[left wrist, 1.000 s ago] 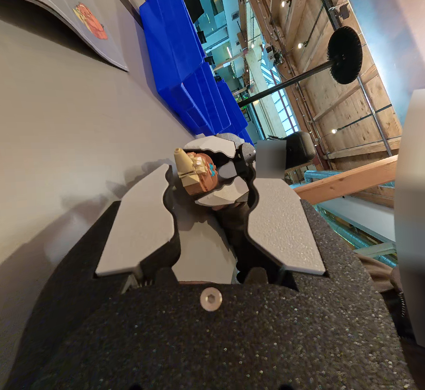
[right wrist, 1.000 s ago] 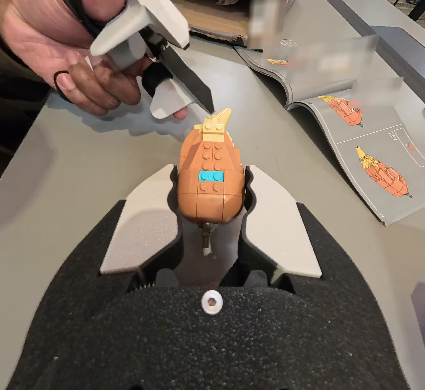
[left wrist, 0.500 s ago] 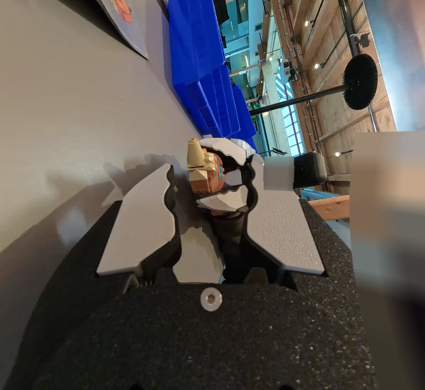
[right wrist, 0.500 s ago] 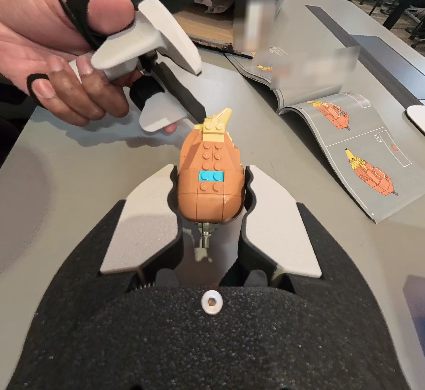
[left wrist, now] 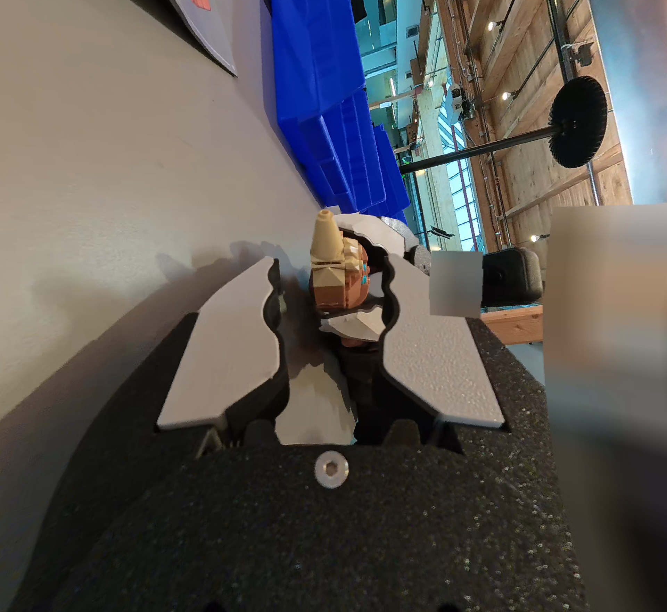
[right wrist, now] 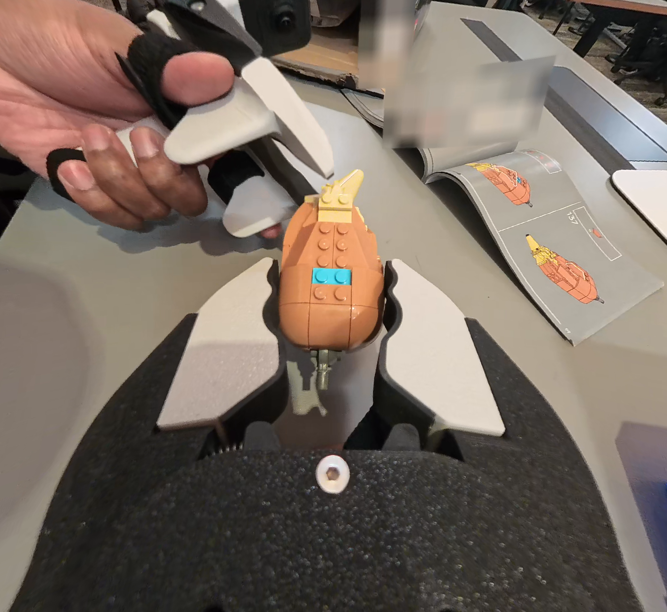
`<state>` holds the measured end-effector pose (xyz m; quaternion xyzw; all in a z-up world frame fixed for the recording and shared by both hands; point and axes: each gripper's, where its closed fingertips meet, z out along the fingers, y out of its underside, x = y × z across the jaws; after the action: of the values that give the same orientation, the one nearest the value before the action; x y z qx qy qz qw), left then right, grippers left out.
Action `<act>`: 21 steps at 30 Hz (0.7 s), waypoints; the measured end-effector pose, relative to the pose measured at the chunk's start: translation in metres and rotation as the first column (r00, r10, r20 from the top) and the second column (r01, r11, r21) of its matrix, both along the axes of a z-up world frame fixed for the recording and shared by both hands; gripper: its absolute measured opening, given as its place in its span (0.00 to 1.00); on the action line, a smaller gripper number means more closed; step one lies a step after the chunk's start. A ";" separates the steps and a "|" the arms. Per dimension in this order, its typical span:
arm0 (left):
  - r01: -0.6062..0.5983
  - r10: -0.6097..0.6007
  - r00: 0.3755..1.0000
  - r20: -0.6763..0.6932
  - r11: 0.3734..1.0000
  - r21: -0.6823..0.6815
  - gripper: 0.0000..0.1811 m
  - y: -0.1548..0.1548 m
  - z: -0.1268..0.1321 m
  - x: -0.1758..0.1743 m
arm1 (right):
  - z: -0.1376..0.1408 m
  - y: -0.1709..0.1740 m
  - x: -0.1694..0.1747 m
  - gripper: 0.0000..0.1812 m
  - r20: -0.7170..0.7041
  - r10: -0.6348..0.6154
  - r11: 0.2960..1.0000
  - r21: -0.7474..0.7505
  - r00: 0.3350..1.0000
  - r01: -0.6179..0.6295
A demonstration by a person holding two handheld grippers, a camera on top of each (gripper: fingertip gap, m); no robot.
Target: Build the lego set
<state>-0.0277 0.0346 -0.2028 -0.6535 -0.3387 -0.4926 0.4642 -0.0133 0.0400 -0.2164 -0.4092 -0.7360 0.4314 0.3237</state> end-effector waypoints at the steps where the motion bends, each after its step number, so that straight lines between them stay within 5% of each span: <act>1: 0.005 -0.005 1.000 0.001 1.000 -0.001 0.29 0.001 -0.001 0.001 | 0.000 0.000 0.000 0.31 0.000 -0.001 1.000 0.001 1.000 0.001; 21: 0.023 -0.024 1.000 0.008 0.998 0.057 0.15 0.005 0.006 0.009 | 0.005 -0.002 -0.001 0.31 -0.031 -0.010 1.000 0.019 0.999 0.011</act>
<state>-0.0191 0.0396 -0.1971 -0.6419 -0.3188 -0.5102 0.4755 -0.0139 0.0385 -0.2115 -0.4031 -0.7328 0.4289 0.3413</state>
